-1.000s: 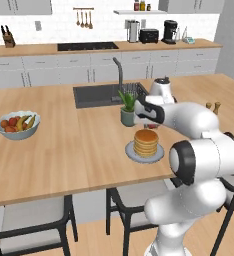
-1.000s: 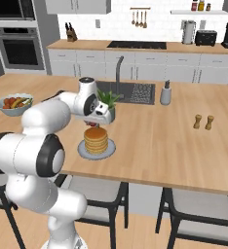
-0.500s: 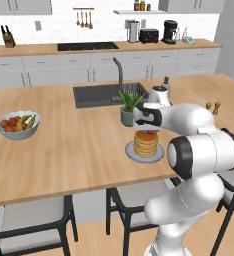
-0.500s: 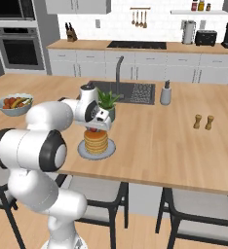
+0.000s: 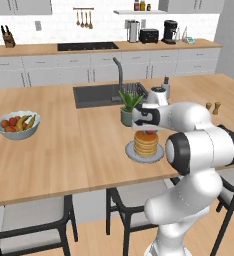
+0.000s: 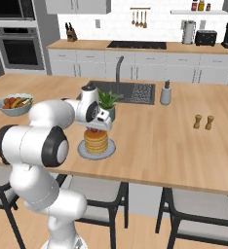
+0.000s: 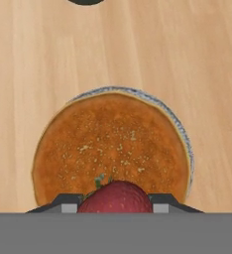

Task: Take the strawberry from the fridge and place it on top of the pancake, located on the dining counter.

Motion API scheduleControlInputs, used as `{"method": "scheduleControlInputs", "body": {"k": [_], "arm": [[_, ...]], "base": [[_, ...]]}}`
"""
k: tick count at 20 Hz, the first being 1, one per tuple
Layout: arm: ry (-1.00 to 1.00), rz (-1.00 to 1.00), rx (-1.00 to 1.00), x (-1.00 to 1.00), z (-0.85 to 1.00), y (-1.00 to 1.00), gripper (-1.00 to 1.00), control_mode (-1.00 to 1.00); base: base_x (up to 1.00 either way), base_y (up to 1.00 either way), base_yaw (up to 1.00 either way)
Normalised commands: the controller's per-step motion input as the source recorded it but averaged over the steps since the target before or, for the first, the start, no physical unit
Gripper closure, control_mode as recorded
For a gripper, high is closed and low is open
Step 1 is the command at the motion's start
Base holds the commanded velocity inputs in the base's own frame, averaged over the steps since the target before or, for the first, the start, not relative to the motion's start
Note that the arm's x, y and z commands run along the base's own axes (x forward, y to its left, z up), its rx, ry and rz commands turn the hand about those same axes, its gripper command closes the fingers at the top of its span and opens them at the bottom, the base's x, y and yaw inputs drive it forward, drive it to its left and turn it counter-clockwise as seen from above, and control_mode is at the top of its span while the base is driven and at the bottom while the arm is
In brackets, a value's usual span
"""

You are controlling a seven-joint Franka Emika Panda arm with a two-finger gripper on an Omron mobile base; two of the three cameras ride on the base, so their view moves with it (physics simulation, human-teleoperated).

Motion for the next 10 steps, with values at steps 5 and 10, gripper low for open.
{"method": "scheduleControlInputs", "body": {"k": [5,10], "arm": [[0.0,0.0,0.0,0.0,-0.21,0.01,1.0,-1.0],[0.0,0.0,0.0,0.0,-0.08,0.0,1.0,-1.0]], "base": [[0.0,0.0,0.0],[0.0,0.0,0.0]]}}
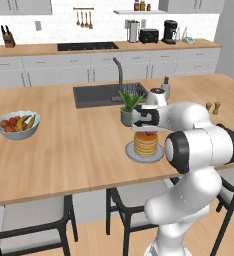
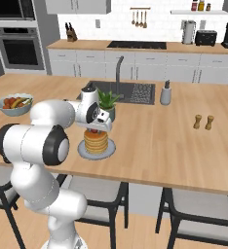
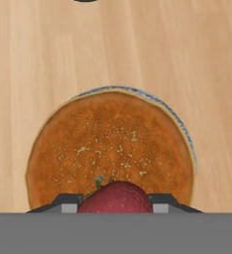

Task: Take the strawberry from the fridge and place it on top of the pancake, located on the dining counter.

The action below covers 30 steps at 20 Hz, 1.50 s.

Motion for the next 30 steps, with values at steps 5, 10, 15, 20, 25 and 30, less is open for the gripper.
{"method": "scheduleControlInputs", "body": {"k": [5,10,15,20,25,30], "arm": [[0.0,0.0,0.0,0.0,-0.05,0.0,1.0,-1.0],[0.0,0.0,0.0,0.0,-0.02,0.0,-1.0,-1.0],[0.0,0.0,0.0,0.0,0.0,0.0,-1.0,-1.0],[0.0,0.0,0.0,0.0,0.0,0.0,-1.0,-1.0],[0.0,0.0,-0.02,0.0,0.21,0.0,-1.0,-1.0],[0.0,0.0,-0.01,-0.02,0.53,-0.02,-1.0,-1.0]], "base": [[0.0,0.0,0.0],[0.0,0.0,0.0],[0.0,0.0,0.0],[0.0,0.0,0.0],[0.0,0.0,0.0],[0.0,0.0,0.0]]}}
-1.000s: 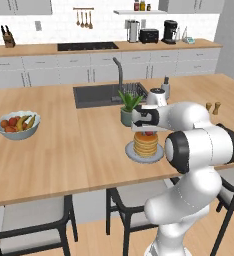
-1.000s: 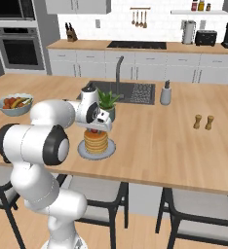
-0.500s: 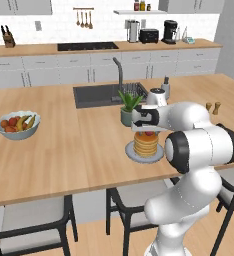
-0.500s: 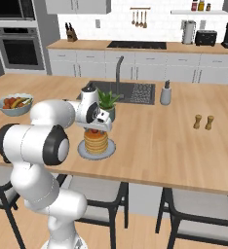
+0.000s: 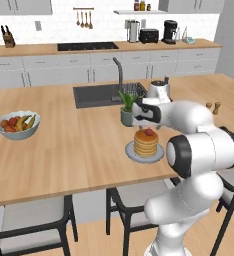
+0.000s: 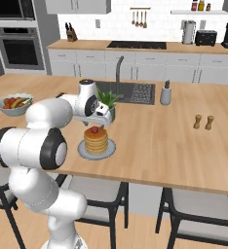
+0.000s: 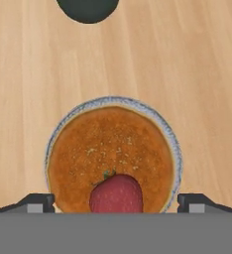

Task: Take the strawberry from the fridge and place it on top of the pancake, located on the dining counter.

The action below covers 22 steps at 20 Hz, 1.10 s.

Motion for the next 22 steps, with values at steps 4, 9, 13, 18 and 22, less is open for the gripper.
{"method": "scheduleControlInputs", "body": {"k": [4,9,13,18,22], "arm": [[0.0,0.0,0.0,-0.26,0.54,-0.25,-1.0,-1.0],[0.0,-0.01,0.05,-0.56,0.54,-0.59,-1.0,-1.0],[0.0,-0.01,0.24,-0.88,0.22,-0.87,-1.0,-1.0],[-0.04,0.04,0.28,-1.0,0.2,-0.38,-1.0,-1.0],[-0.02,0.07,0.36,-1.0,0.27,-0.33,-1.0,-1.0]], "base": [[0.0,0.0,0.0],[0.0,0.0,0.0],[0.0,0.0,0.0],[0.0,0.0,0.0],[0.0,0.0,0.0]]}}
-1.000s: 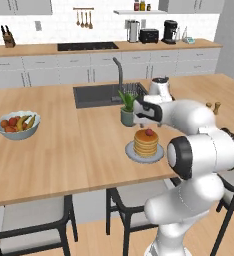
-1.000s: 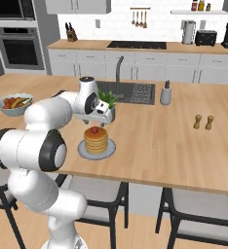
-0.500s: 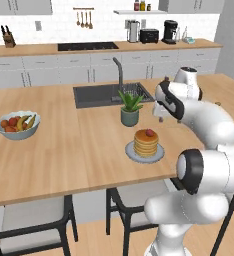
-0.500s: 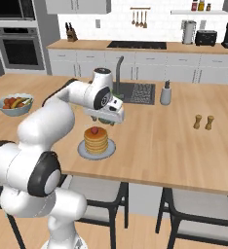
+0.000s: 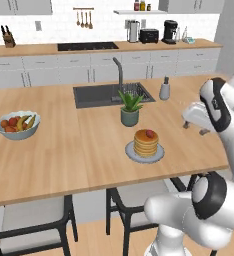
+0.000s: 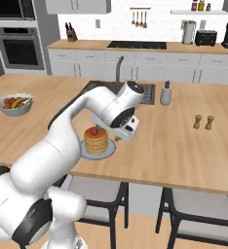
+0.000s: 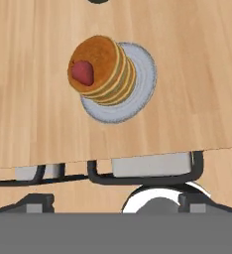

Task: Take the strawberry from the fridge and place it on top of the pancake, located on the dining counter.

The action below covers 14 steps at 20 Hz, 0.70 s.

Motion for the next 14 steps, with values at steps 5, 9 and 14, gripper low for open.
{"method": "scheduleControlInputs", "body": {"k": [5,9,14], "arm": [[-0.15,0.1,0.31,-1.0,0.05,-0.07,-1.0,-1.0],[-0.23,0.08,0.07,-0.74,0.06,0.02,-1.0,-1.0],[-0.04,0.01,0.04,-0.38,0.02,0.12,-1.0,-1.0]], "base": [[0.0,0.0,0.0],[0.0,0.0,0.0],[0.0,0.0,0.0]]}}
